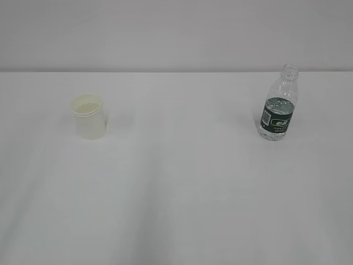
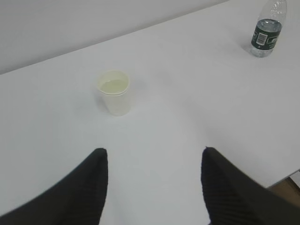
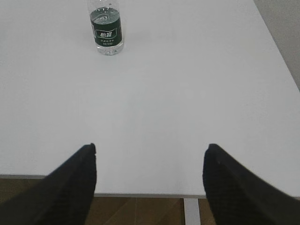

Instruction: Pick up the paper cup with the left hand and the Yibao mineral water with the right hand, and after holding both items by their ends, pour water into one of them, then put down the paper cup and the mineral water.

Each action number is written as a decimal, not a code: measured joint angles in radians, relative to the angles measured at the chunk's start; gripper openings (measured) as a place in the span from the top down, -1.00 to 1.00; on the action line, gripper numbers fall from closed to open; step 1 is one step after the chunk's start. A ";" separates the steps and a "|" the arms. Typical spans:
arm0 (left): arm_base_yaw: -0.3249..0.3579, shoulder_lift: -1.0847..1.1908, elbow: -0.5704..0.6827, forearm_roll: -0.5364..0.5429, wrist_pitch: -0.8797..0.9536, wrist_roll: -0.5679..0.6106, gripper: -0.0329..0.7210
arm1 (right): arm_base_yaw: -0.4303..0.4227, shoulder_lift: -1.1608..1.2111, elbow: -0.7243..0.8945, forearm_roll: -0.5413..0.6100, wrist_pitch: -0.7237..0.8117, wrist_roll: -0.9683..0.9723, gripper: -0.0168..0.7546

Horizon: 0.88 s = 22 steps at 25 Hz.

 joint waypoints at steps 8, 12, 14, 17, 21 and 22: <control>0.000 0.000 0.046 0.000 0.004 0.000 -0.28 | 0.000 0.000 0.000 0.000 -0.002 0.000 -0.44; 0.000 0.000 0.051 0.000 0.009 0.000 -0.28 | 0.000 0.000 0.000 0.000 -0.002 0.000 -0.44; 0.000 0.000 0.051 0.004 0.021 -0.019 -0.28 | 0.000 0.000 0.000 0.000 -0.002 0.000 -0.44; 0.000 0.000 0.051 0.031 0.049 -0.055 -0.28 | 0.000 0.000 0.000 0.000 -0.002 0.000 -0.44; 0.000 -0.002 0.051 0.047 0.094 -0.085 -0.28 | 0.000 0.000 0.000 0.000 -0.004 0.000 -0.44; 0.000 -0.011 0.051 0.051 0.104 -0.097 -0.28 | 0.000 0.000 0.000 0.000 -0.004 0.000 -0.44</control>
